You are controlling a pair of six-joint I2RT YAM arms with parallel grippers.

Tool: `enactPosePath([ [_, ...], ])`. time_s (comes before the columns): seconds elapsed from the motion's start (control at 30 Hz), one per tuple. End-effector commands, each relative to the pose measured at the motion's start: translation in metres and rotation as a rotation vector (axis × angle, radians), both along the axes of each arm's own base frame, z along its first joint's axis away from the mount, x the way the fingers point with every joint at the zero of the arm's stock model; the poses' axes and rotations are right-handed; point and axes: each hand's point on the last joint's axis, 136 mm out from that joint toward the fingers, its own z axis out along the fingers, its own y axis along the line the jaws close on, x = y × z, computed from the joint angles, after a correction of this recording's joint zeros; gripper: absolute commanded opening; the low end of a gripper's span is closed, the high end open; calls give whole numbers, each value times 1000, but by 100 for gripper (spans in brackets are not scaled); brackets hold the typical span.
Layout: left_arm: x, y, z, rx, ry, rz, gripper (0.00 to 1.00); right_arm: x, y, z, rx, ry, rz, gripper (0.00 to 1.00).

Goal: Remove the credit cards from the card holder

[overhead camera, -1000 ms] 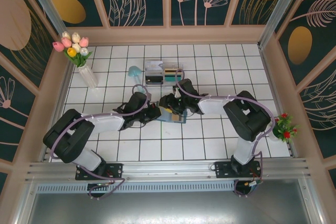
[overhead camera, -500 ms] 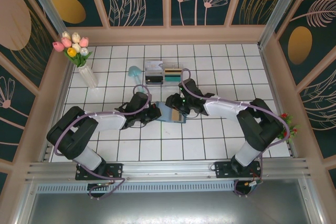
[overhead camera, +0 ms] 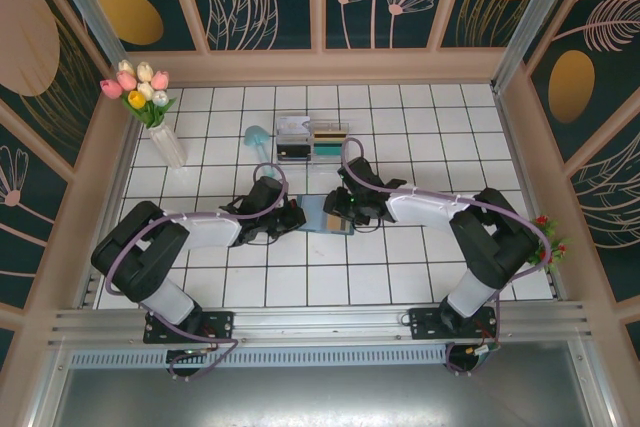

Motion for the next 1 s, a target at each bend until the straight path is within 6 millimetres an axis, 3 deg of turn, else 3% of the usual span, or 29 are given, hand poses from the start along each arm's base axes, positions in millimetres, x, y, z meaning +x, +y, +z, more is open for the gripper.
enactPosePath([
  [0.0,1,1,-4,34,3,-7,2,0,-9,-5,-79,-3,-3,49],
  [0.23,-1,3,-8,44,12,-5,1,-1,-24,-11,-148,1,-35,49],
  [0.53,-3,6,-12,65,16,-8,1,-14,9,28,-50,-95,87,51],
  [0.77,-4,8,-13,80,16,-9,1,-29,10,2,-71,3,104,50],
  [0.97,-4,8,-13,81,18,-9,1,-27,-6,-10,-146,28,61,50],
])
